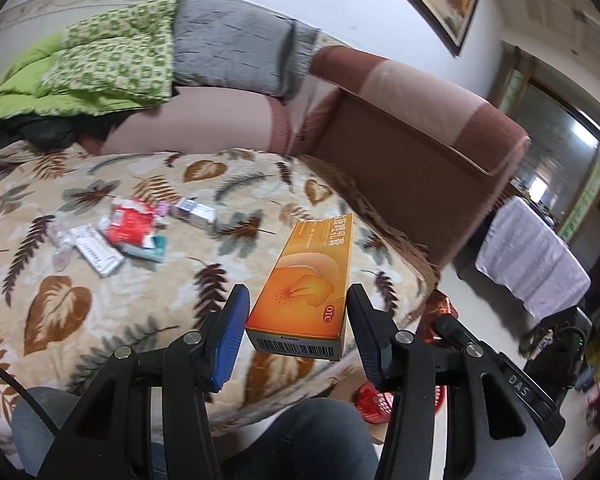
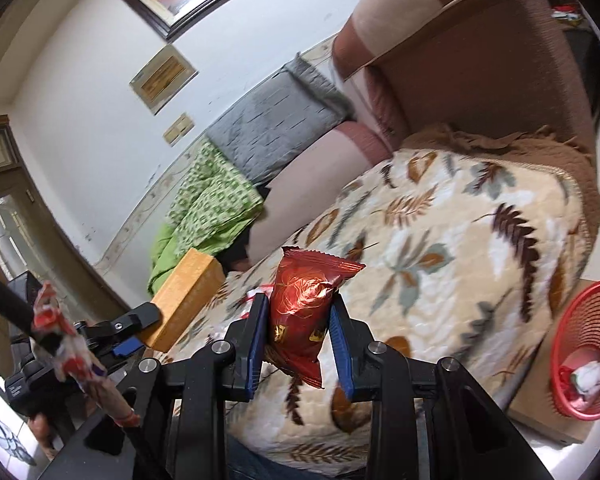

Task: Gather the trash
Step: 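Carry the orange box and red snack bag toward the wastebasket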

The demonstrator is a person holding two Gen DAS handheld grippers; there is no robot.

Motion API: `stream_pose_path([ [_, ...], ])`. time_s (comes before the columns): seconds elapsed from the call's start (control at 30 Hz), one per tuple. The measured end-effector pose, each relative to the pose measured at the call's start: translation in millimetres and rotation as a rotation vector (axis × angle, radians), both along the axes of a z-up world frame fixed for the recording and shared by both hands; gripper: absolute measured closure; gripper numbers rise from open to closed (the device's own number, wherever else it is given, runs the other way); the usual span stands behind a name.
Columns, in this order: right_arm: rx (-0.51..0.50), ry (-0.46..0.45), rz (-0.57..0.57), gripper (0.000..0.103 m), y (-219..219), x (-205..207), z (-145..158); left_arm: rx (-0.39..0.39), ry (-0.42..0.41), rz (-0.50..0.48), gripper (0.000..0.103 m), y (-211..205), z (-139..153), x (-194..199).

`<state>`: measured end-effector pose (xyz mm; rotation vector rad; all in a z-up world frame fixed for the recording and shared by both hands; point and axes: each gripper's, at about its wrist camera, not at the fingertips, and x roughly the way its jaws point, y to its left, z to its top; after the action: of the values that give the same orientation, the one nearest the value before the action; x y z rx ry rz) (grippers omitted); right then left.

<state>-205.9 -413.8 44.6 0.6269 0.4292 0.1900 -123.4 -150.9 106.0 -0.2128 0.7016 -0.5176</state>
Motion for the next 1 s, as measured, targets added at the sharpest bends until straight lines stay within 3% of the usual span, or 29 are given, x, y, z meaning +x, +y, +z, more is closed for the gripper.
stream_pose_path([
  [0.53,-0.004,-0.033,-0.292,0.071,-91.7,-91.7,14.1,0.018,0.039,-0.284,0.054,-115.4,-0.5,-38.2],
  [0.73,0.024,0.011,-0.392,0.071,-123.9,-118.4,4.2,0.043,0.041,-0.389,0.054,-161.8,-2.9,-51.2],
  [1.0,0.092,0.065,-0.482,0.071,-160.0,-137.6,-20.5,0.114,0.097,-0.490,0.054,-220.9,-27.5,-56.5],
])
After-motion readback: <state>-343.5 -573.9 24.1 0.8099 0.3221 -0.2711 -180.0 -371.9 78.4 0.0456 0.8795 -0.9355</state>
